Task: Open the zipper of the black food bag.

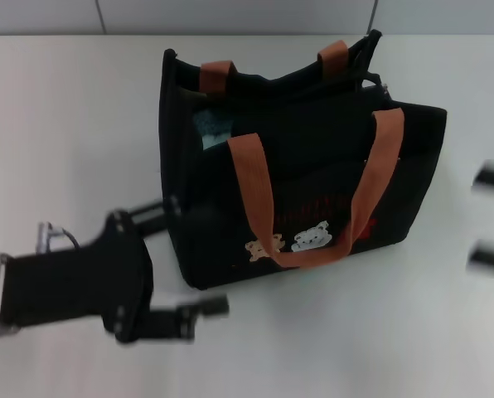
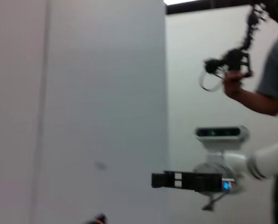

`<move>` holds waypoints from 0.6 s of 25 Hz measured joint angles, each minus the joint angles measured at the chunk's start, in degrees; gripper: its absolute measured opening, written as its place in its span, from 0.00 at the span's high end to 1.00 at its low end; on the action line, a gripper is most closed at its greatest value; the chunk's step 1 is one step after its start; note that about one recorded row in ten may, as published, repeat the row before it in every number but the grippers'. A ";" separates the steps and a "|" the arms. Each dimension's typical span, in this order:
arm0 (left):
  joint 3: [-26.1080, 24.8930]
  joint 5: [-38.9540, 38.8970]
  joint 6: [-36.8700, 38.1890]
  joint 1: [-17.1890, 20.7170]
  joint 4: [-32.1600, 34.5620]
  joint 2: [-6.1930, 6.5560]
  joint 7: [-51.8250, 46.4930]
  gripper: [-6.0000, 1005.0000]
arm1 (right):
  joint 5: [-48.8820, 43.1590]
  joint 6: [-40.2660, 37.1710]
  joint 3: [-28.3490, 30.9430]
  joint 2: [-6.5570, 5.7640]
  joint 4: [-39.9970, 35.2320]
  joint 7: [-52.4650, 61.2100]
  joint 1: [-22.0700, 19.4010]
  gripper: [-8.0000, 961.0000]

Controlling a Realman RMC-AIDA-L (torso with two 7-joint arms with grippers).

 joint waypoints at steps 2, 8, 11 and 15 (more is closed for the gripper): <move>3.00 0.02 0.00 0.38 1.10 0.08 -0.75 0.17 | -1.91 -0.53 -0.03 0.16 1.21 -0.93 0.23 0.26; 7.76 0.06 -0.88 0.64 2.31 -0.28 -0.56 0.17 | -9.38 1.06 0.32 1.20 8.69 -3.78 3.25 0.26; 7.84 0.54 -1.21 0.43 2.54 -0.43 -0.72 0.17 | -9.55 2.74 0.38 1.23 9.95 -2.82 4.00 0.22; 7.90 0.93 -1.49 0.35 2.60 -0.68 -0.76 0.17 | -9.80 4.33 0.13 1.43 10.01 -2.54 4.12 0.18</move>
